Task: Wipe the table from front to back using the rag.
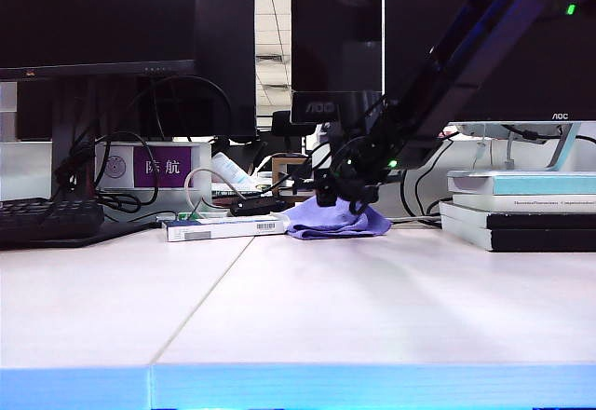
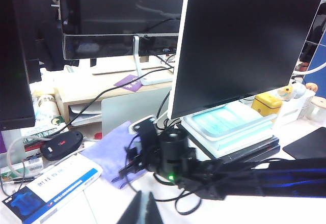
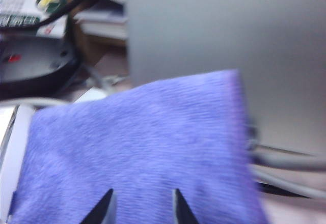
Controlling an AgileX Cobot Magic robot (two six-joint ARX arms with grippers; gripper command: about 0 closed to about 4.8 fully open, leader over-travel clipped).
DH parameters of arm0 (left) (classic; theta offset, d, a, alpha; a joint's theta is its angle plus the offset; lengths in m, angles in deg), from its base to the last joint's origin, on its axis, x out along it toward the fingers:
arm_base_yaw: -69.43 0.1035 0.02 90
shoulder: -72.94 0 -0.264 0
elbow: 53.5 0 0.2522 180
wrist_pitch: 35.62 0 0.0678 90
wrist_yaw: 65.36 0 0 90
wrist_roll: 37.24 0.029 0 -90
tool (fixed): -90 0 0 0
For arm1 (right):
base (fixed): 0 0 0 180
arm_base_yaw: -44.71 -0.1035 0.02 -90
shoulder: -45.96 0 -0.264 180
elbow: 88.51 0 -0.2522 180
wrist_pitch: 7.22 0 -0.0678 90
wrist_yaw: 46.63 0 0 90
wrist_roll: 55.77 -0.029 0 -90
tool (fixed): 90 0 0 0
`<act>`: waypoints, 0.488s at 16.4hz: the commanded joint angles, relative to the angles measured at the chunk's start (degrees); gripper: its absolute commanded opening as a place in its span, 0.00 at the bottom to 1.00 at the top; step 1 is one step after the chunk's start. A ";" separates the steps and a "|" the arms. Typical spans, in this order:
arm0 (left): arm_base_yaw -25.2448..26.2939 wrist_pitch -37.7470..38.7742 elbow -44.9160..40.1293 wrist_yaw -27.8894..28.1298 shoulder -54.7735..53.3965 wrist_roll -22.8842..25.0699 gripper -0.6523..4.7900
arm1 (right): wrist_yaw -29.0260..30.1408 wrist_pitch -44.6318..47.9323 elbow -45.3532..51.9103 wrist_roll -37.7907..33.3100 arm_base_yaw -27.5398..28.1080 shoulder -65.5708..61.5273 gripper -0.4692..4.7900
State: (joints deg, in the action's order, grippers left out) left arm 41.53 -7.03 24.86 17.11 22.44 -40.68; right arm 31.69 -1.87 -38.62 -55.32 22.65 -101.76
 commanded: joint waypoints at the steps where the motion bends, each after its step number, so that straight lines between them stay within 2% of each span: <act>1: 0.09 -1.27 0.31 -0.42 0.09 0.09 0.11 | 2.08 -2.69 -4.42 1.55 -0.24 -2.23 0.39; 8: 0.09 -1.64 0.31 -0.44 0.09 0.11 0.11 | 2.78 -0.09 -4.72 2.99 -0.17 -3.78 0.40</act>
State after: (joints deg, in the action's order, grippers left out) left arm 41.59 -7.82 24.86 17.11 22.42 -40.68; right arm 34.33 -4.18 -43.06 -52.37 22.54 -105.83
